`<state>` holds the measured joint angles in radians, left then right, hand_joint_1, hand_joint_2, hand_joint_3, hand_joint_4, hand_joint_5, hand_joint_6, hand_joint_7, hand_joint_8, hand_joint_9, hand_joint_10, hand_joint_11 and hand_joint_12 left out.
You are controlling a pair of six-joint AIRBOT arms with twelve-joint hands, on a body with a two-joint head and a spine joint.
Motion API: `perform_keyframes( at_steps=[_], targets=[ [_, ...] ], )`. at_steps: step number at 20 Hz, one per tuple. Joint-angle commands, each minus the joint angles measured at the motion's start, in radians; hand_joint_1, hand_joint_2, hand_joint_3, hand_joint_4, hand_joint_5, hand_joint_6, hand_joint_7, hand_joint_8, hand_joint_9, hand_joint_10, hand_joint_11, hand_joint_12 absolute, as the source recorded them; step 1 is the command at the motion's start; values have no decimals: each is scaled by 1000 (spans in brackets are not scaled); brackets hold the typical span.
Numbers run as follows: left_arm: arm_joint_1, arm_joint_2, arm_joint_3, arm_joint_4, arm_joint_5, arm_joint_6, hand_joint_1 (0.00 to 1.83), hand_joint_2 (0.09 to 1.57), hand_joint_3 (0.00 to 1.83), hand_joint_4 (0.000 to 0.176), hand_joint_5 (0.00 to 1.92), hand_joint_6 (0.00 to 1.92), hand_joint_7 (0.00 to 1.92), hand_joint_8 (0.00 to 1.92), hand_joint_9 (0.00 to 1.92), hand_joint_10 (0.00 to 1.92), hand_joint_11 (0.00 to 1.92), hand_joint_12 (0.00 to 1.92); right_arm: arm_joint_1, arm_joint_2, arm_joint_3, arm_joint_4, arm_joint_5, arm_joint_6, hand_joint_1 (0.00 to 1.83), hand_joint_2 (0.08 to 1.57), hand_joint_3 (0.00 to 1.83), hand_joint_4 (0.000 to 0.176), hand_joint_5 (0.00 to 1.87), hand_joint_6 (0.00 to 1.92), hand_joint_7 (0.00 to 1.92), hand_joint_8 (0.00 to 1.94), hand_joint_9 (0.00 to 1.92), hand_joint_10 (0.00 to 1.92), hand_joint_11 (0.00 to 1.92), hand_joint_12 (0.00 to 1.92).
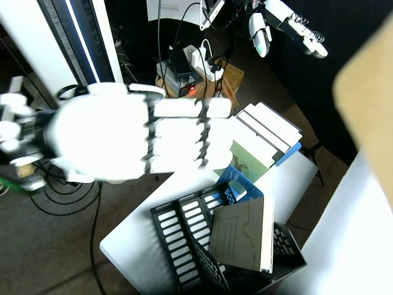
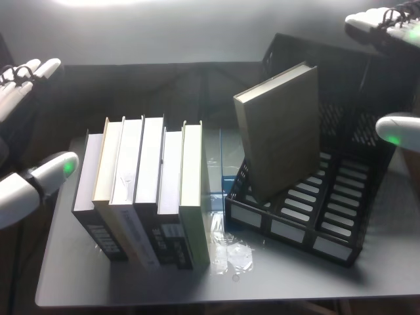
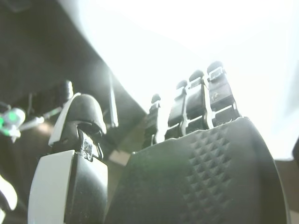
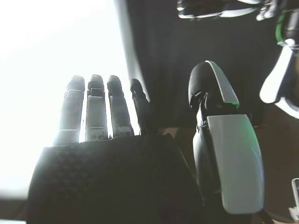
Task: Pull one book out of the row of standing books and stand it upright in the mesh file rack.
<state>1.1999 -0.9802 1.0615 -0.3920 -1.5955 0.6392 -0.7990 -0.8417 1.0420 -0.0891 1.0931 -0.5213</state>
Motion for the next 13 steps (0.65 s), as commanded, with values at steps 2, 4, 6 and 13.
perform_keyframes(
  at_steps=[2, 4, 6, 13],
  targets=[
    [-20, 12, 13, 21, -139, -12, 353, 1314, 0, 96, 0, 0, 0, 0, 0, 0, 0, 0, -26, 26, -20, 63, 200, -20, 527, 1276, 0, 32, 0, 0, 0, 0, 8, 3, 0, 0],
    [-25, 12, 17, 24, -139, -23, 319, 1304, 0, 116, 0, 0, 0, 0, 0, 0, 0, 0, -70, 32, -26, 106, 251, -24, 499, 1268, 0, 34, 0, 0, 0, 0, 4, 2, 0, 0],
    [-25, 11, 20, 23, -139, -37, 309, 1274, 0, 101, 0, 0, 0, 0, 0, 0, 0, 0, -101, 25, -29, 140, 298, -26, 527, 1262, 0, 37, 0, 0, 0, 0, 0, 0, 0, 0],
    [-22, 43, -15, 38, -140, -26, 423, 1267, 0, 118, 0, 0, 0, 0, 0, 0, 0, 0, -132, 18, -33, 175, 379, -34, 500, 1181, 0, 4, 0, 0, 0, 0, 65, 23, 27, 18]
  ],
)
